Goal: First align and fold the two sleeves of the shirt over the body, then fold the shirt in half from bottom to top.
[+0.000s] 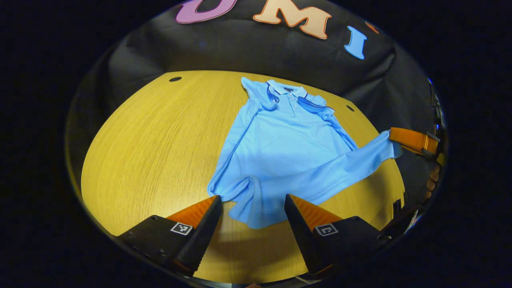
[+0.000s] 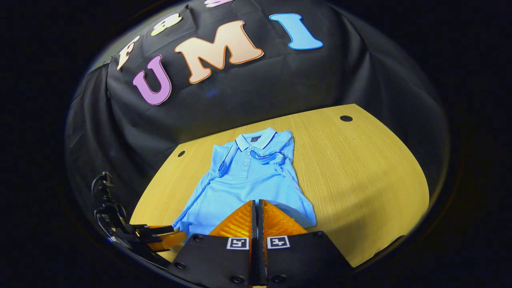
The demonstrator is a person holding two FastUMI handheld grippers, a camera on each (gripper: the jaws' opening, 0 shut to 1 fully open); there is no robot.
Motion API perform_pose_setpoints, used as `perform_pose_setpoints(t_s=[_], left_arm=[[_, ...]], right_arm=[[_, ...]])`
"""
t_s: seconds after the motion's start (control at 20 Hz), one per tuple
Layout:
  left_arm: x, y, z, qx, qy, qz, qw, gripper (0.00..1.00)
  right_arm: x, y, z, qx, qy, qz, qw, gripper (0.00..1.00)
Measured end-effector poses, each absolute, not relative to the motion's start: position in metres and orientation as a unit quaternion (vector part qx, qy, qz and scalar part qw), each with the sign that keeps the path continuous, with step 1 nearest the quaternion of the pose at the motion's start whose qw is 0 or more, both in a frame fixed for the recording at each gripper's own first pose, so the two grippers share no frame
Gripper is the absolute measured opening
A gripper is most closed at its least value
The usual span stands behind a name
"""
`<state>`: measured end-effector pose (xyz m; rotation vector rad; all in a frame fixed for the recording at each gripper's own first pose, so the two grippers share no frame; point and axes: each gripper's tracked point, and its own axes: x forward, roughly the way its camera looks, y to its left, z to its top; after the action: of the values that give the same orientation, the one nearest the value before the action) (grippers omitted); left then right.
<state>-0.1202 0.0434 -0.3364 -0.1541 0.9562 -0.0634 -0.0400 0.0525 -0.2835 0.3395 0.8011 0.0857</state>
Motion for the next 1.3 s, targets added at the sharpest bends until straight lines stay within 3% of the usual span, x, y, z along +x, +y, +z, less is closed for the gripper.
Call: perform_pose_setpoints(t_s=[0.1, 0.15, 0.3, 0.4, 0.85, 1.3], left_arm=[[-0.118, 0.051, -0.338, -0.059, 0.453, -0.017, 0.890, 0.89], [-0.117, 0.054, -0.342, -0.057, 0.457, -0.011, 0.888, 0.77], [-0.114, 0.061, -0.341, -0.069, 0.460, 0.009, 0.885, 0.14], [-0.114, 0.061, -0.341, -0.085, 0.468, 0.011, 0.880, 0.00], [-0.027, 0.048, -0.244, -0.106, 0.373, -0.037, 0.921, 0.00], [0.082, 0.057, -0.221, -0.096, 0.338, -0.054, 0.935, 0.00]], right_arm=[[-0.043, 0.051, -0.282, 0.162, 0.387, 0.043, 0.907, 0.02], [-0.043, 0.051, -0.282, 0.162, 0.387, 0.045, 0.907, 0.02], [-0.046, 0.054, -0.281, 0.161, 0.386, 0.049, 0.907, 0.02], [-0.046, 0.057, -0.279, 0.164, 0.384, 0.053, 0.907, 0.02], [-0.016, 0.065, -0.263, 0.165, 0.357, 0.065, 0.917, 0.02], [0.087, 0.042, -0.259, 0.166, 0.317, 0.014, 0.934, 0.02]])
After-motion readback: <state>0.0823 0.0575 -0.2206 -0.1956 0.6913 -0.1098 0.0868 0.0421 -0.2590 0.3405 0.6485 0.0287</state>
